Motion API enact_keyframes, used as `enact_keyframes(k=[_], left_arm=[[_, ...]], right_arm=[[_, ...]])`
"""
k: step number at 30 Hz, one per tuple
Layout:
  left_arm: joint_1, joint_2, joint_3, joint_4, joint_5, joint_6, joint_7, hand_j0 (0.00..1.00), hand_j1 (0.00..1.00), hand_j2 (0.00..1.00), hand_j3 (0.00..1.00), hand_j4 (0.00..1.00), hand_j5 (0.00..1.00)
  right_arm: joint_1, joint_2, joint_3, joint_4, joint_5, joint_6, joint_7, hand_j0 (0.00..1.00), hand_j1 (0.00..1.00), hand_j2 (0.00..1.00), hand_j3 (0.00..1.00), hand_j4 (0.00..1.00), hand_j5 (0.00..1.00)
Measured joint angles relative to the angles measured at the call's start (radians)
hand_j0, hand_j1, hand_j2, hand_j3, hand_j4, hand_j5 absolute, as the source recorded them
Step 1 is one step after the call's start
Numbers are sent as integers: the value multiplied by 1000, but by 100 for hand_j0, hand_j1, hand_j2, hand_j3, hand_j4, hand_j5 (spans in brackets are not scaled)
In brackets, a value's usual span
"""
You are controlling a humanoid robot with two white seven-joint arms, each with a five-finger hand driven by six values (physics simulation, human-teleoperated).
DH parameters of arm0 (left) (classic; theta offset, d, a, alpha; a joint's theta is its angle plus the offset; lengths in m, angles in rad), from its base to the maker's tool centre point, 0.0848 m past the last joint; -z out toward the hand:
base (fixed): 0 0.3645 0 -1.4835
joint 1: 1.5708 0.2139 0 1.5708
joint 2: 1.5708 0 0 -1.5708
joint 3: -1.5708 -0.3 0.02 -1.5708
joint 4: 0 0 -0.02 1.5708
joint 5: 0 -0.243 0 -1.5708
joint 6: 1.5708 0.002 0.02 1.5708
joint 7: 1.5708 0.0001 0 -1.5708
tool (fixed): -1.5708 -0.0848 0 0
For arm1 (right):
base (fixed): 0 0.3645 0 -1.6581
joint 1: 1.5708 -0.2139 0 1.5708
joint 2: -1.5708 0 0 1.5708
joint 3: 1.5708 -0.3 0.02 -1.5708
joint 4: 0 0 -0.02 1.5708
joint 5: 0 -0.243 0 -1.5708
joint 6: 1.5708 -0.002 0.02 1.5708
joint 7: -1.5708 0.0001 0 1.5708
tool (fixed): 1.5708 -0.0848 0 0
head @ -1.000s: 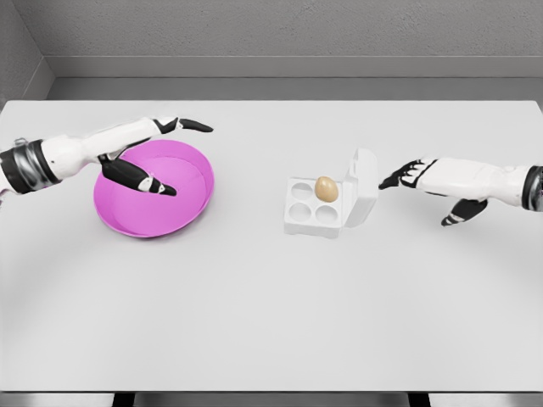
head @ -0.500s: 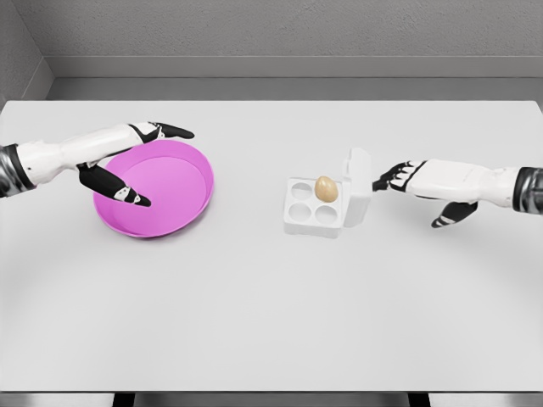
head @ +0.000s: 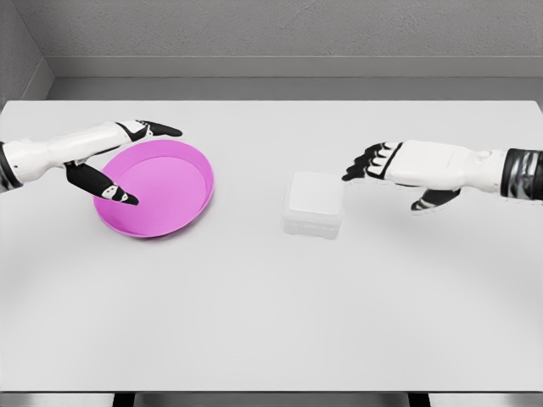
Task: Pack egg into the box and close the box lid
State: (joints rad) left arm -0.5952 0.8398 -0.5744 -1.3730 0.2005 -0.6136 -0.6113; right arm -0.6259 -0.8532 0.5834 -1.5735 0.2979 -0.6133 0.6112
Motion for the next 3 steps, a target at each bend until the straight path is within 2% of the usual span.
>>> enact_keyframes(k=[3], left_arm=[[6,1,0,2,-1,0,0,100,100,100,100,100,100]], right_arm=[[12,-6,-42,-1,0,0,0,100,100,100,100,100,100]])
